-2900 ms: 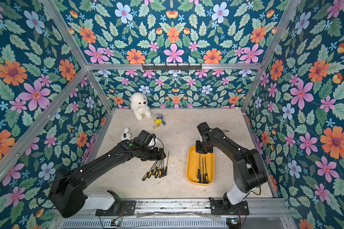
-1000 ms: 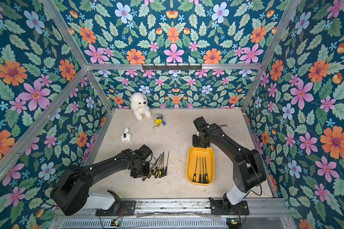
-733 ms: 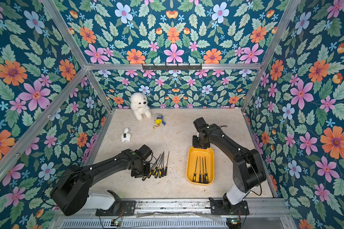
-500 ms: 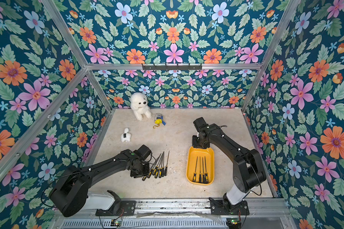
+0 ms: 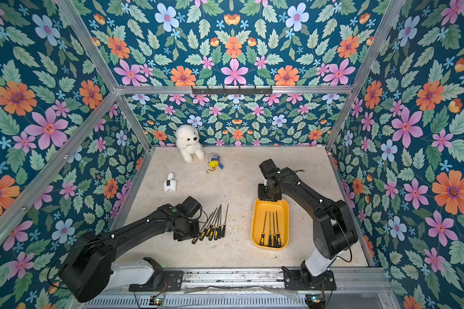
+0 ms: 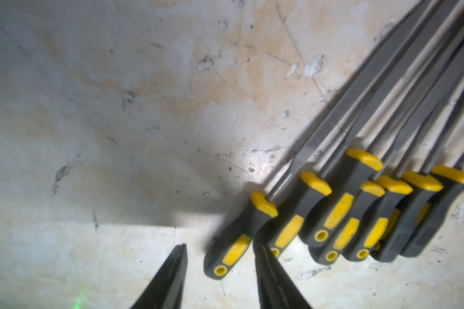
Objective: Put the file tool into the storage box
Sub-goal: Pick up the file tool from the center of the board.
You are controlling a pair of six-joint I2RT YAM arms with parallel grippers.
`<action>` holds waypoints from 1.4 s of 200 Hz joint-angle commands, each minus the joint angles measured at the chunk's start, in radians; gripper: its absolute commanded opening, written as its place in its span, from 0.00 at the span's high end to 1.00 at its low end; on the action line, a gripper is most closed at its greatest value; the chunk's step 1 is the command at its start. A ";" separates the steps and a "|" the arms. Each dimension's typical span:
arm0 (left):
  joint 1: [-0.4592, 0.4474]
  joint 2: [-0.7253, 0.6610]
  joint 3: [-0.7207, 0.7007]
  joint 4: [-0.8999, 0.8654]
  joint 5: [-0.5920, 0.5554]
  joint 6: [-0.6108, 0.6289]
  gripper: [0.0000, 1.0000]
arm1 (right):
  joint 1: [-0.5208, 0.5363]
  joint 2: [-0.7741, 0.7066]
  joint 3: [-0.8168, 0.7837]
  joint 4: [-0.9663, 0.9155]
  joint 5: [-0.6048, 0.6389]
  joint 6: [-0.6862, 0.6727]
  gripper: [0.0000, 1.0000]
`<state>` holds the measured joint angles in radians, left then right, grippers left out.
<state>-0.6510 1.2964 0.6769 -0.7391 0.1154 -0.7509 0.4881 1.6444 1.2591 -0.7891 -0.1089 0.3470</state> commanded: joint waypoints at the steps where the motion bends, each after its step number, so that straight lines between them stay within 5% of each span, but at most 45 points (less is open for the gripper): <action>1: 0.000 0.015 -0.006 0.004 0.006 0.020 0.54 | 0.003 0.003 -0.005 0.000 -0.009 0.006 0.62; 48: -0.001 0.068 0.007 0.041 0.010 0.040 0.55 | 0.007 0.004 -0.021 0.013 -0.012 0.014 0.62; 114: 0.002 0.113 0.020 0.067 0.000 0.062 0.78 | 0.015 0.003 -0.025 0.018 -0.015 0.021 0.62; 151: 0.002 0.055 0.098 0.001 -0.009 0.108 0.78 | 0.015 0.004 -0.017 0.033 -0.028 0.028 0.62; 216: -0.026 0.028 0.250 0.167 0.328 0.179 0.83 | 0.009 -0.032 -0.019 0.263 -0.236 0.136 0.61; 280: -0.122 0.115 0.286 0.213 0.375 0.181 0.86 | 0.037 -0.005 -0.081 0.538 -0.429 0.279 0.60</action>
<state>-0.7647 1.4029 0.9565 -0.5541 0.4637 -0.5739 0.5087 1.6131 1.1728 -0.3668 -0.4541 0.5682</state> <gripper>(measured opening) 0.215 0.400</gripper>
